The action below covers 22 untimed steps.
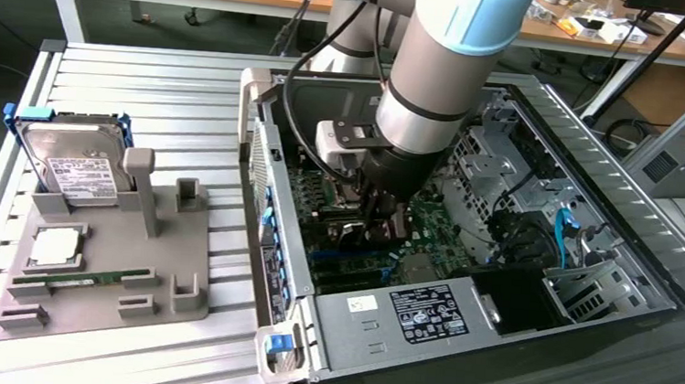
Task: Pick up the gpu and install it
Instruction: 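Insert the gpu into the slot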
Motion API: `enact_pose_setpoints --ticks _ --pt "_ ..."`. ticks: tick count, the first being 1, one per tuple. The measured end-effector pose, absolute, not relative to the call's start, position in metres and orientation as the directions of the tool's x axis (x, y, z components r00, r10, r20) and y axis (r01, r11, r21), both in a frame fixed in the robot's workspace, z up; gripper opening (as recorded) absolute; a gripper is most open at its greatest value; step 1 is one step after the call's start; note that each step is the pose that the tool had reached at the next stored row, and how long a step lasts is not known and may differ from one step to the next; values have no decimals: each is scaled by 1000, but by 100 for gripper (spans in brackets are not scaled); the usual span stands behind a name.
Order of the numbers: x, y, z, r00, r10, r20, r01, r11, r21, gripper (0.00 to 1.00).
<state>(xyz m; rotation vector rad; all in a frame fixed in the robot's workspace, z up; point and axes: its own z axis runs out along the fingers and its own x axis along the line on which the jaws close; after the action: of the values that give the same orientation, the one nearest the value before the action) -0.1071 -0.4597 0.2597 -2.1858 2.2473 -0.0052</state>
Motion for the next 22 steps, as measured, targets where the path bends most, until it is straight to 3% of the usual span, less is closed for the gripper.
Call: enact_pose_setpoints --ticks 22 --pt "-107 -460 255 -28 -1000 -2 -1000 28 -7 27"
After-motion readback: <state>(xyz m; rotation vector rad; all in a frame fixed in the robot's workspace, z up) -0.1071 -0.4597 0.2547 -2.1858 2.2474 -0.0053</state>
